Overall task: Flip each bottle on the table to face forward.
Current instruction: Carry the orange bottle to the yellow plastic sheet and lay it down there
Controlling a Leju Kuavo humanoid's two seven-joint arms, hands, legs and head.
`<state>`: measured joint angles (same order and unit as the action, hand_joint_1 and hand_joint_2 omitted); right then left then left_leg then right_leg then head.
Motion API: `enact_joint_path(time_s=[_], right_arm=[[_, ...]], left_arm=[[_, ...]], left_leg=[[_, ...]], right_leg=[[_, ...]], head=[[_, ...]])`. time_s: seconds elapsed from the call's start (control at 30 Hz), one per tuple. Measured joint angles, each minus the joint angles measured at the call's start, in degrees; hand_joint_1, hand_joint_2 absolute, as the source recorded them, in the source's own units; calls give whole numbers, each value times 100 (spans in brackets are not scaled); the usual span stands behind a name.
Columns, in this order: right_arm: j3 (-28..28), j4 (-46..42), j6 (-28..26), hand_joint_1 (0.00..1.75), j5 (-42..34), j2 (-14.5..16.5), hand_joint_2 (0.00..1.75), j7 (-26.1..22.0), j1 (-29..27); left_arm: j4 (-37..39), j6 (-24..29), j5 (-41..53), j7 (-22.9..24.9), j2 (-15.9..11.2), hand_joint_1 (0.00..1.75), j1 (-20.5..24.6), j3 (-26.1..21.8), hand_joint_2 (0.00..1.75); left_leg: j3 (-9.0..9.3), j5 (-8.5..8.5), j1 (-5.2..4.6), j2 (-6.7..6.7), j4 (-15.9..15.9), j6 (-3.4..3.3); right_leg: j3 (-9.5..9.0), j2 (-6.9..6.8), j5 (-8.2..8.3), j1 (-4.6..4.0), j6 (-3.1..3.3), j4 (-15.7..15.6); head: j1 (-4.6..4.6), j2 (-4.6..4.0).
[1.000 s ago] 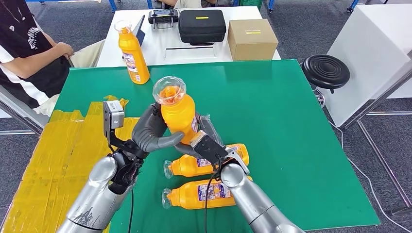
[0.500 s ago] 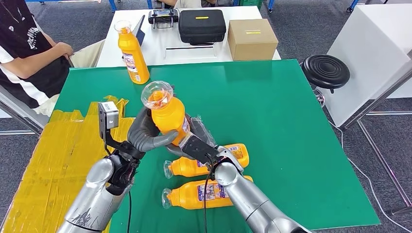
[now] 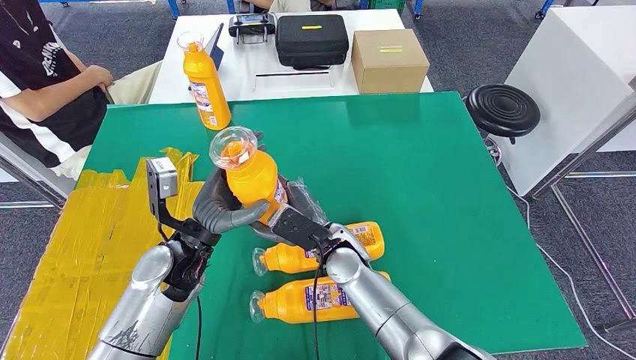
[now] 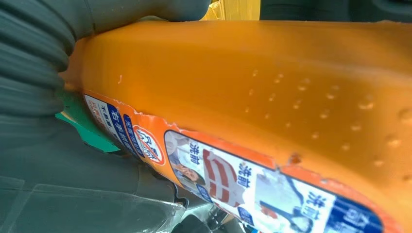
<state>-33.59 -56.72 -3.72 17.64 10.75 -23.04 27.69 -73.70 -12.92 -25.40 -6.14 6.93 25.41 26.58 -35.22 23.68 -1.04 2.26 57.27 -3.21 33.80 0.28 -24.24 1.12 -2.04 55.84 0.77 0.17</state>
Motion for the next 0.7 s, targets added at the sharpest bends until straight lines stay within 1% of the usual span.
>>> enact_joint_path(time_s=[0.7], right_arm=[[-64, 101, 22, 175, -36, 6, 175, 1, 48]], left_arm=[[22, 20, 0, -2, 0, 0, -17, -13, 175]], left_leg=[[-1, 0, 0, 1, 0, 0]], right_leg=[[0, 0, 0, 0, 0, 0]], head=[[0, 1]])
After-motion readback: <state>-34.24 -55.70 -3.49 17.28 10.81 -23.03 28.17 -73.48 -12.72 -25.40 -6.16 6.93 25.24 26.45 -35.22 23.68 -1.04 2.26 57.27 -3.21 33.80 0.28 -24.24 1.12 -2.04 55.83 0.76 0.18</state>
